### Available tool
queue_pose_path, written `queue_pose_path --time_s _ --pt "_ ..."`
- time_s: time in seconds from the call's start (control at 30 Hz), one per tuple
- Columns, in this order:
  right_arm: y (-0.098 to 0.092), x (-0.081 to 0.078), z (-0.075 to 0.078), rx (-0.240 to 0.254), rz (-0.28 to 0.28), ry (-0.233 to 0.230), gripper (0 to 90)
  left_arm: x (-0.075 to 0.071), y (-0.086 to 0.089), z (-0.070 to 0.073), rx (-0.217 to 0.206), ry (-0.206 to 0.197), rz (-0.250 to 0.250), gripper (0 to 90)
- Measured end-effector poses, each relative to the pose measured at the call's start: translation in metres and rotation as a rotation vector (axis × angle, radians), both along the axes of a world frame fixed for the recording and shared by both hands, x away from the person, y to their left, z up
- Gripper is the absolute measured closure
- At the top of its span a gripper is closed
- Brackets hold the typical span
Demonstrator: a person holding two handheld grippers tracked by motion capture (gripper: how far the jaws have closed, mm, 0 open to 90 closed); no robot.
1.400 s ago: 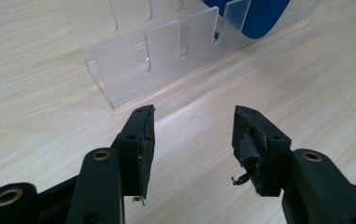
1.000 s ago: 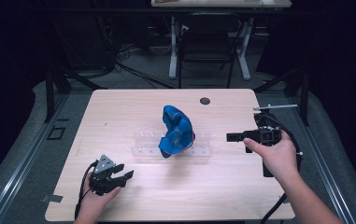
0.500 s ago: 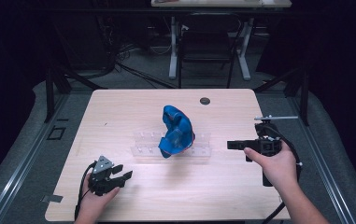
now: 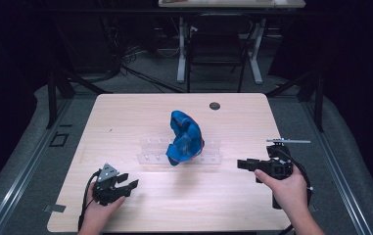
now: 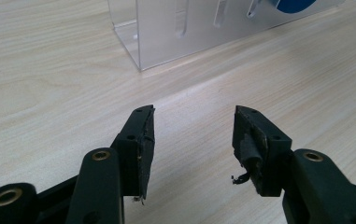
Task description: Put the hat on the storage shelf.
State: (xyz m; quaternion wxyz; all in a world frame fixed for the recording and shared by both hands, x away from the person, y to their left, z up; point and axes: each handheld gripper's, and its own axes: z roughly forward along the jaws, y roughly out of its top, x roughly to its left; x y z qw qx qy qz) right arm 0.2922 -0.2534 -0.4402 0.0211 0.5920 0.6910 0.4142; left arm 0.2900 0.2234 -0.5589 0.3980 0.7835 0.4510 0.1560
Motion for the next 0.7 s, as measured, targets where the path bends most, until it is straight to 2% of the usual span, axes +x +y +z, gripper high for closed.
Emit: queue_pose_path --time_s 0.07,0.27,0.5,0.7 --pt "0.000 -0.004 -0.008 -0.008 0.006 -0.037 43.0 0.000 0.000 -0.001 -0.003 -0.004 0.001 48.4" --pt "0.002 -0.010 -0.020 0.005 0.027 -0.077 38.4 0.000 0.001 -0.001 -0.005 -0.001 0.004 47.8" --pt "0.000 -0.016 -0.040 0.039 0.058 -0.071 37.1 0.001 0.001 -0.002 -0.009 0.000 0.008 47.5" --pt "0.002 -0.021 -0.057 0.006 0.070 -0.088 36.9 0.001 0.000 -0.002 -0.007 0.004 0.005 47.2"
